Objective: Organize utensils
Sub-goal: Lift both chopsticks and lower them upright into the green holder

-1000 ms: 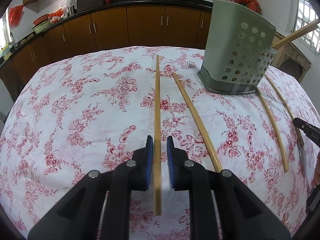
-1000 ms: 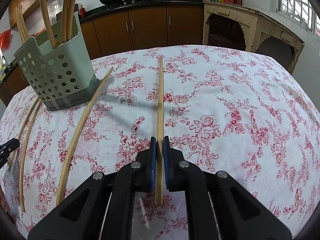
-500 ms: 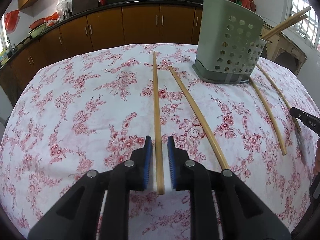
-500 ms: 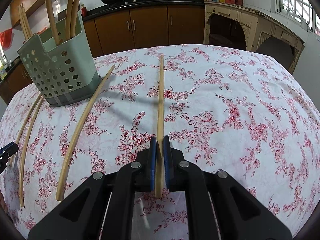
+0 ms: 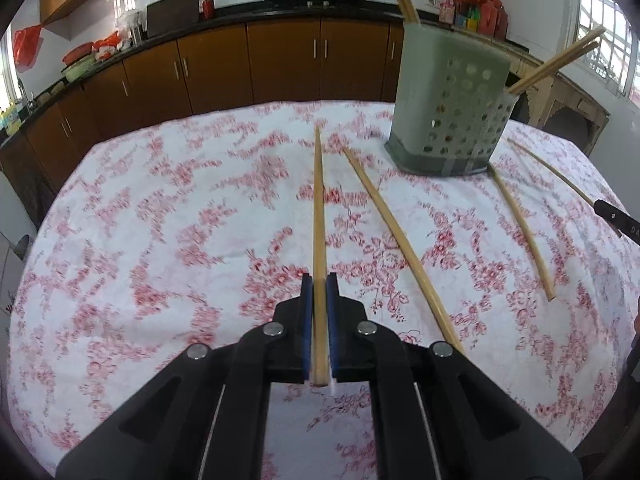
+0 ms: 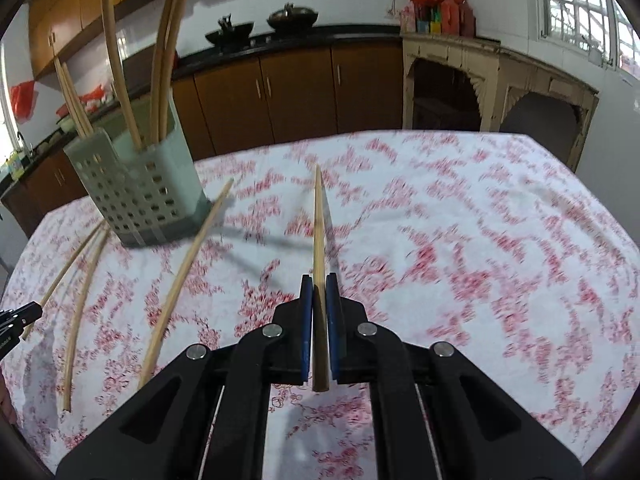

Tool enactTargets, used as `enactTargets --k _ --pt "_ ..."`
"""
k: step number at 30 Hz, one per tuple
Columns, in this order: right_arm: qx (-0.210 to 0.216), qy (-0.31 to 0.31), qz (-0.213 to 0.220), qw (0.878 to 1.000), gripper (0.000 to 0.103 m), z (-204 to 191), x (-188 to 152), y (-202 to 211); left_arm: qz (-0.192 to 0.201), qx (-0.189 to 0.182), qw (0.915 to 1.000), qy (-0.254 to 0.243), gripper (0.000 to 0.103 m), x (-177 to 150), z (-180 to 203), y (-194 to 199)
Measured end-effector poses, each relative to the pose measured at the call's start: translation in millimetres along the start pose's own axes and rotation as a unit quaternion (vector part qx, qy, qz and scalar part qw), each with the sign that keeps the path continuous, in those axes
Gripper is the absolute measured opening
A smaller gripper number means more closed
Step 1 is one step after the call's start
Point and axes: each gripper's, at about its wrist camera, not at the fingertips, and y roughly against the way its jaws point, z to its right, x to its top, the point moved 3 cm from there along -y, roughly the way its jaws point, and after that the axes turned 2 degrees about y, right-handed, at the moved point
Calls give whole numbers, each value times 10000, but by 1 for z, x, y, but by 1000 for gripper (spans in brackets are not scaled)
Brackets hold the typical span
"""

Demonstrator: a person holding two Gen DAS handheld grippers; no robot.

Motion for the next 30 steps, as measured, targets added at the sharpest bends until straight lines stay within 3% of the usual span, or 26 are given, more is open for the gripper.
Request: enactTargets --k 10,22,30 --pt "-58 -22 665 9978 7 9 24 37 800 -117 9966 125 8 31 -3 56" --pt "118 40 1397 9901 7 2 54 79 1729 -370 9838 284 8 65 1 115" --pt "279 -18 1653 9859 7 -2 67 93 1935 -365 9791 510 8 78 -2 126"
